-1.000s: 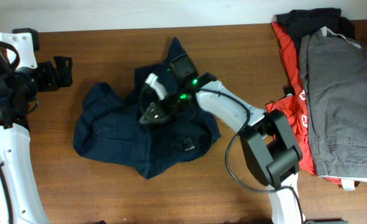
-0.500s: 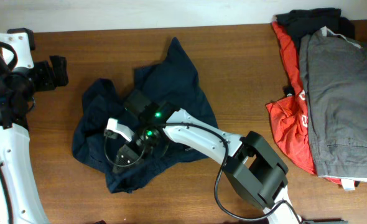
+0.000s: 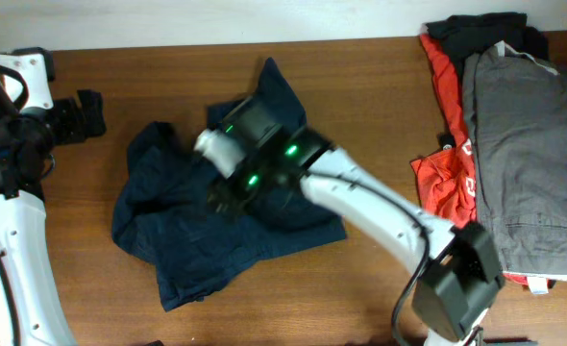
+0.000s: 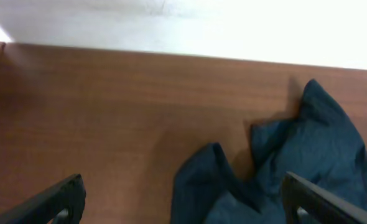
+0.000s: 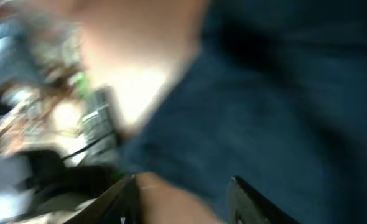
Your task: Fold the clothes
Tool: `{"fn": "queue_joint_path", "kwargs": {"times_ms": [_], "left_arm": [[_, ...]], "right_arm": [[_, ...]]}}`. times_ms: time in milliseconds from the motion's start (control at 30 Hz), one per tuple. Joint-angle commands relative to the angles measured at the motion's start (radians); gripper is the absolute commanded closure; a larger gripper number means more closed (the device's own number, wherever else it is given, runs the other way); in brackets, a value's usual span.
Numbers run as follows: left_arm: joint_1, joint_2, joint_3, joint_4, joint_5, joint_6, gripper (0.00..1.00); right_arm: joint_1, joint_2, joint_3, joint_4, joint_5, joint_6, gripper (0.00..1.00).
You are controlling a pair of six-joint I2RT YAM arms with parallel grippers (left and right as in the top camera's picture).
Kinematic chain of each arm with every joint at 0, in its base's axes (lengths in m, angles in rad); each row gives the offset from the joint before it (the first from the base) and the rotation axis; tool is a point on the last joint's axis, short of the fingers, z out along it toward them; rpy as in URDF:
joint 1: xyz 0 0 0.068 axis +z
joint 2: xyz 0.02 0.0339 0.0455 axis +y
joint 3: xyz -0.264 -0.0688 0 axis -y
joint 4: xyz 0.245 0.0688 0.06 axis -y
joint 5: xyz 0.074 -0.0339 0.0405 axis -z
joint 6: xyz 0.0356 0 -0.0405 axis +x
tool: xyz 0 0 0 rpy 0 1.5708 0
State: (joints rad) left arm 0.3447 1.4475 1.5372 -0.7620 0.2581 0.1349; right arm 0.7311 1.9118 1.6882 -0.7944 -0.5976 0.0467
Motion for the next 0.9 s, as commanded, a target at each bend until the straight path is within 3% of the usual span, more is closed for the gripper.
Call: {"fn": "queue_joint_path", "kwargs": {"times_ms": [0,100,333,867], "left_arm": [[0.004,0.013,0.008,-0.039,0.006,0.012,0.01],[0.002,0.042,0.008,-0.061,0.022,0.007,0.01],[-0.016,0.133,0.008,-0.061,0.094,-0.008,0.01],[-0.018,0.243,0.008,-0.045,0.094,-0.007,0.01]], "right_arm": [[-0.153,0.013,0.011,-0.021,0.269,-0.034,0.49],[-0.266,0.039,0.010,-0.052,0.378,-0.133,0.57],[-0.430,0.136,0.010,-0.060,0.385,-0.216,0.53],[-0.457,0.343,0.010,0.100,0.301,-0.208,0.53]]}}
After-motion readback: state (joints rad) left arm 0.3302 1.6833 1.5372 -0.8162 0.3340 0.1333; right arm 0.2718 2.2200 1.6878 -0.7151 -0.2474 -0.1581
